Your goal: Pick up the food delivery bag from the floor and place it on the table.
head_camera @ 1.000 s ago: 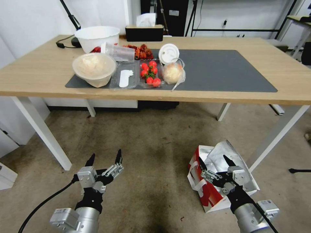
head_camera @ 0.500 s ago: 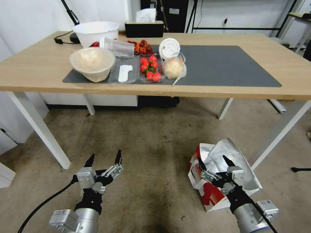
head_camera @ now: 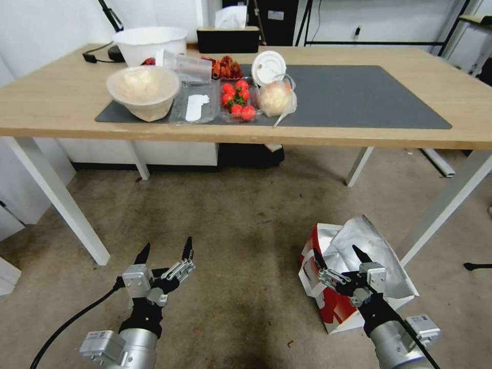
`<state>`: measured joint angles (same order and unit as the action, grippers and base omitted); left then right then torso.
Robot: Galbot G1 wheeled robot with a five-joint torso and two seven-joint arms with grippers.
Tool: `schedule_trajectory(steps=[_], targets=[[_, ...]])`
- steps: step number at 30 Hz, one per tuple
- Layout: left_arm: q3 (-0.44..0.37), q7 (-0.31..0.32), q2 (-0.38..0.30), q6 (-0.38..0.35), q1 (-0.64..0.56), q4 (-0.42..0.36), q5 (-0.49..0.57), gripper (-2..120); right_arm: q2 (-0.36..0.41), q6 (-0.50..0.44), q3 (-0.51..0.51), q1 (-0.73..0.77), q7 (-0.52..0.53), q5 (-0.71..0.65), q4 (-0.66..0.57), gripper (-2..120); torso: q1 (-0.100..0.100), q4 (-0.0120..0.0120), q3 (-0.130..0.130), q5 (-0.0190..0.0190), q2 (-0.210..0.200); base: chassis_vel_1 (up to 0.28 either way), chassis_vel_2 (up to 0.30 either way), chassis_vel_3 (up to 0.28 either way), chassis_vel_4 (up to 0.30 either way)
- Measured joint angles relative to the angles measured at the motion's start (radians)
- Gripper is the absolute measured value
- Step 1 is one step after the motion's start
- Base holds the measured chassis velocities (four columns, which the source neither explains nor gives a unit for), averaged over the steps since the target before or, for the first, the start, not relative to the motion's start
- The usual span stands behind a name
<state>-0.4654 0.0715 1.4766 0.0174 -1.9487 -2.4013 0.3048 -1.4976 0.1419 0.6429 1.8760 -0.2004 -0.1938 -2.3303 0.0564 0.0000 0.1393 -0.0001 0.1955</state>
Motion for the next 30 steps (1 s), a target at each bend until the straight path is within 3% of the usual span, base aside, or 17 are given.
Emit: schedule_trajectory(steps=[30], targets=[[-0.013, -0.003, -0.021, -0.003, 0.02, 0.005, 0.026, 100, -0.019, -0.004, 0.001, 0.006, -0.002, 0.01, -0.012, 100, -0.019, 0.0, -0.096, 0.0001, -0.115, 0.0, 0.0, 0.0, 0.0]])
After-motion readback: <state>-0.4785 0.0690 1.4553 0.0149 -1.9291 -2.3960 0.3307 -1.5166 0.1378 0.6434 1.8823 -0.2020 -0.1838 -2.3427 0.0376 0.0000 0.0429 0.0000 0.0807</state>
